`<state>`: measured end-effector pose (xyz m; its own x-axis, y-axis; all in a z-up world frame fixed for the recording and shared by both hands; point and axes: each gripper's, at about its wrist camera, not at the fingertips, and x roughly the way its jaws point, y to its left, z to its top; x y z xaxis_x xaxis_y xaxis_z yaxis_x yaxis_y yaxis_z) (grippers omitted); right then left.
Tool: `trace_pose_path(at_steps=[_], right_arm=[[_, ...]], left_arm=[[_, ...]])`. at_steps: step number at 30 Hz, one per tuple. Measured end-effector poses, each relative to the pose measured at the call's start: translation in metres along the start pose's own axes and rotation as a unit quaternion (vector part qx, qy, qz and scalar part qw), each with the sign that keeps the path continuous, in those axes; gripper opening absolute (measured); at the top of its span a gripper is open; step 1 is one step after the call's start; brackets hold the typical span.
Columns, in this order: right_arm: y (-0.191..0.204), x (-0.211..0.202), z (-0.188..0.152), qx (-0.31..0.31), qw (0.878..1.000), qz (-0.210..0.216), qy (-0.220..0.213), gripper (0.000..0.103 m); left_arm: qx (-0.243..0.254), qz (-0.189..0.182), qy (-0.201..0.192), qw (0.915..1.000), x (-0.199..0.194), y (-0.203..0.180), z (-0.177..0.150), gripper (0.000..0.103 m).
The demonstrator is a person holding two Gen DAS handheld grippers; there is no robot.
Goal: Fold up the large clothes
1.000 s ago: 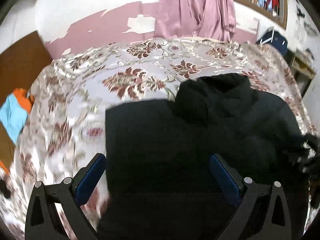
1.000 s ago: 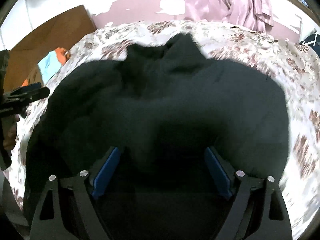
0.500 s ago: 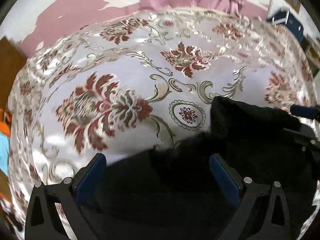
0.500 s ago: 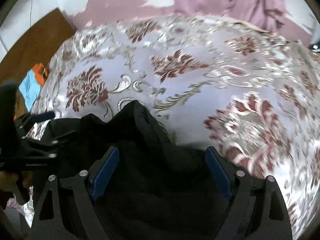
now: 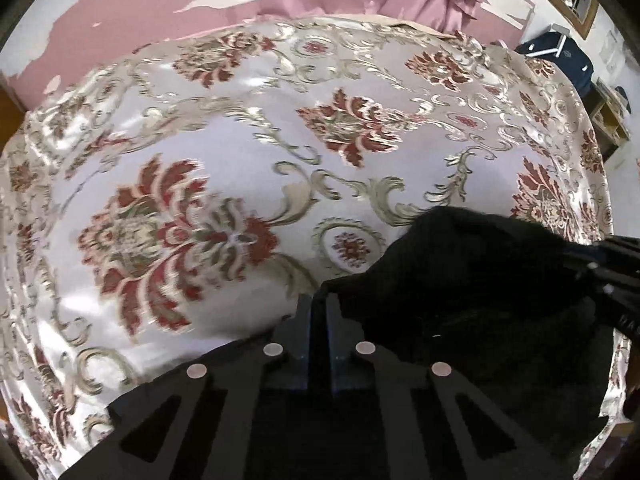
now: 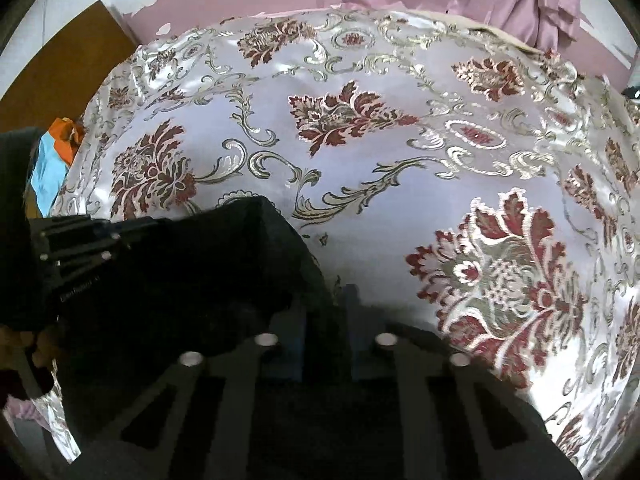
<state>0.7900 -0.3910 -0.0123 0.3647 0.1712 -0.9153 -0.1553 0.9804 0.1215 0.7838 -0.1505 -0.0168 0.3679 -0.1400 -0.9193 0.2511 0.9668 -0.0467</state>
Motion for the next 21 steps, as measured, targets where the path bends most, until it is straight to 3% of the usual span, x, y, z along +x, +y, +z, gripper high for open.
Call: trace_pose_path(at_steps=[4, 8, 12, 21], right_arm=[[-0.012, -0.021, -0.011, -0.006, 1.000, -0.005, -0.030, 0.009], [-0.013, -0.037, -0.031, -0.025, 0.998, -0.004, -0.049, 0.009], [-0.008, -0.051, -0.054, -0.064, 0.996, -0.013, -0.065, 0.009], [0.008, -0.051, -0.108, -0.133, 0.990, -0.027, -0.036, 0.007]], left_arm=[[-0.017, -0.019, -0.015, 0.9996, -0.018, 0.020, -0.016, 0.006], [0.032, -0.009, -0.026, 0.9991, -0.033, 0.011, -0.032, 0.006], [0.049, -0.021, -0.026, 0.9983, -0.047, 0.012, -0.053, 0.006], [0.083, -0.025, 0.016, 0.9961, -0.039, 0.000, -0.109, 0.005]])
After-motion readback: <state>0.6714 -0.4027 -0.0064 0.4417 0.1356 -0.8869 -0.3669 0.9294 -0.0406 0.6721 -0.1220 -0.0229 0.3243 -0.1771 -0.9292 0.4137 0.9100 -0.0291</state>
